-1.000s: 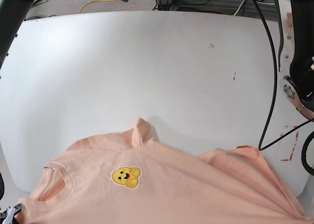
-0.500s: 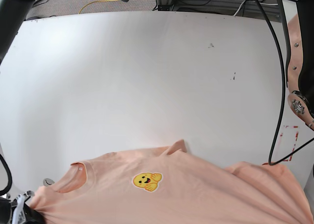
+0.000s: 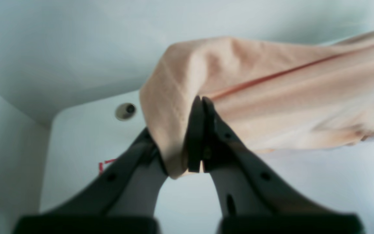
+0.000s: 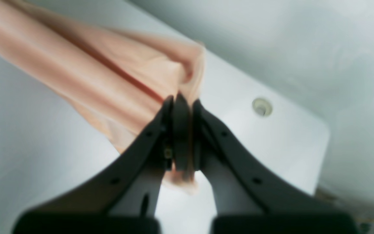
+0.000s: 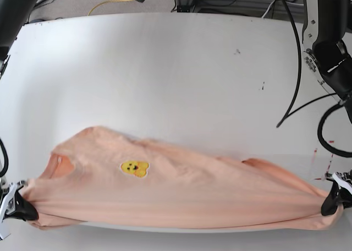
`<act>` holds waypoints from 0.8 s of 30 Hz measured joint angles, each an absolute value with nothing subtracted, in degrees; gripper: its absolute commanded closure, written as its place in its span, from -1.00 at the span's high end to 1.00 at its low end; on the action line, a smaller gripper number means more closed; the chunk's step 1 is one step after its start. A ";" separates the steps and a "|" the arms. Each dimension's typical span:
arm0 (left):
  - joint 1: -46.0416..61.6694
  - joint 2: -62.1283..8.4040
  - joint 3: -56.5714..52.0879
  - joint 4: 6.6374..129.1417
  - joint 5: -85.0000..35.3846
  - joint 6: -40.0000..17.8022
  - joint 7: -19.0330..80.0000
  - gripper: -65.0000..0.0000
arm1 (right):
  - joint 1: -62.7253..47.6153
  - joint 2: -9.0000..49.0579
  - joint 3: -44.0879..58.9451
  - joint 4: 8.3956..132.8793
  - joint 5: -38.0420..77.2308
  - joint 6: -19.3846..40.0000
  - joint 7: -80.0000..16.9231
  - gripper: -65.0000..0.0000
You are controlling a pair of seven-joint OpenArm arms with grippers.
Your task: Fold the T-shirt properly
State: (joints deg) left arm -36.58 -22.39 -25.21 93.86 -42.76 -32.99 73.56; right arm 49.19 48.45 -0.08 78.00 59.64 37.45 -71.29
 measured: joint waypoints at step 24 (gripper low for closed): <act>-18.17 -22.28 -24.75 96.55 -42.02 -32.95 62.52 -1.00 | 24.62 36.40 19.53 93.30 47.20 36.56 -63.92 -1.00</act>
State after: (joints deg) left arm -18.17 -22.28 -24.75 96.55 -42.02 -32.95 62.52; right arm 24.62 36.40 19.53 93.30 47.20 36.56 -63.92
